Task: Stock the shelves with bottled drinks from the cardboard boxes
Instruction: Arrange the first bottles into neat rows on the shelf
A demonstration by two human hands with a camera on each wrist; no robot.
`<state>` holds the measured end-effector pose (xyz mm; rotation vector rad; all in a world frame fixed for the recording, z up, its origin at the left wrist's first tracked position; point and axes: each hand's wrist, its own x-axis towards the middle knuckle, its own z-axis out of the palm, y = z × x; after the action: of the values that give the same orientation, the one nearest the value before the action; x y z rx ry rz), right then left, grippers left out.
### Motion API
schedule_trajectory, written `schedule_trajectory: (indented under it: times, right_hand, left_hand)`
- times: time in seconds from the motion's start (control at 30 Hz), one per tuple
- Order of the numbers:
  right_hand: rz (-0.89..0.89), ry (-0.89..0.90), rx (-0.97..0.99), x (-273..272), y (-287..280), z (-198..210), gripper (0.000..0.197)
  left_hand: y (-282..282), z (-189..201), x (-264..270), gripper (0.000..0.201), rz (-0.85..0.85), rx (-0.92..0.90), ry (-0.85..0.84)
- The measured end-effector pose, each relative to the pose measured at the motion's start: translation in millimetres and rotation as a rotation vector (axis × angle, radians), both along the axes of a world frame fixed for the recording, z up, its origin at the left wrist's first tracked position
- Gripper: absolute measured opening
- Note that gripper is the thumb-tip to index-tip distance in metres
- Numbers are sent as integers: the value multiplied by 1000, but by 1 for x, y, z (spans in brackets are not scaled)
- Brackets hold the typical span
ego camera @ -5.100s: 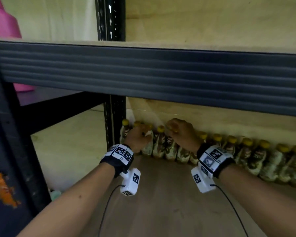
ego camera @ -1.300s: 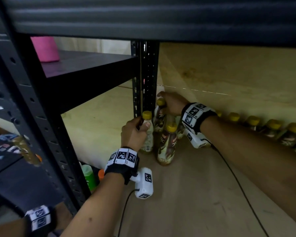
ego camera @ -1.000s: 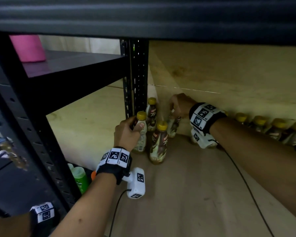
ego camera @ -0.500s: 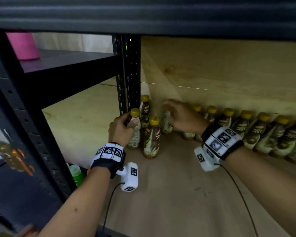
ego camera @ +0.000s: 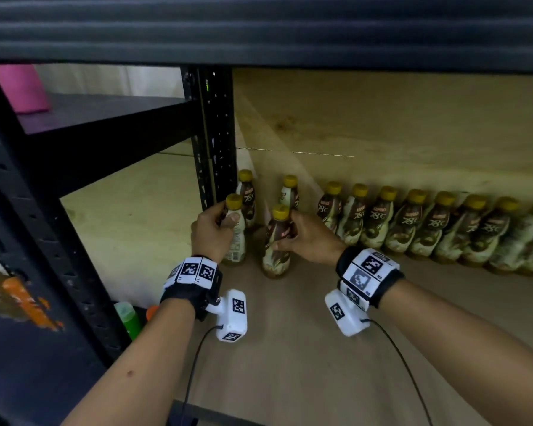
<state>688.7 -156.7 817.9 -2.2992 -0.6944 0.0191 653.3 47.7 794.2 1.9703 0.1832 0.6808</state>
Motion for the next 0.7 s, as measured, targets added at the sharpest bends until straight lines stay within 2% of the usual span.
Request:
schedule_trajectory:
  times: [0.2, 0.37, 0.47, 0.53, 0.6, 0.7]
  right_hand:
    - [-73, -40, 7, -5, 3, -8, 46]
    - [-39, -23, 28, -11, -15, 0, 57]
    - [-137, -227, 51, -3, -39, 24, 50]
    - [-268, -387, 25, 14, -59, 41, 44]
    - [-332, -464, -127, 36, -80, 47, 49]
    - [-325, -490, -611, 56, -108, 34, 69]
  left_hand:
    - [-6, 1, -3, 24, 1, 19, -23]
    - [-4, 6, -5, 28, -18, 95, 40]
    - [-6, 19, -8, 47, 8, 98, 56]
    - [-17, 37, -12, 49, 72, 147, -74]
    - [-37, 61, -16, 43, 102, 164, -249]
    - [-84, 89, -15, 37, -16, 120, -375]
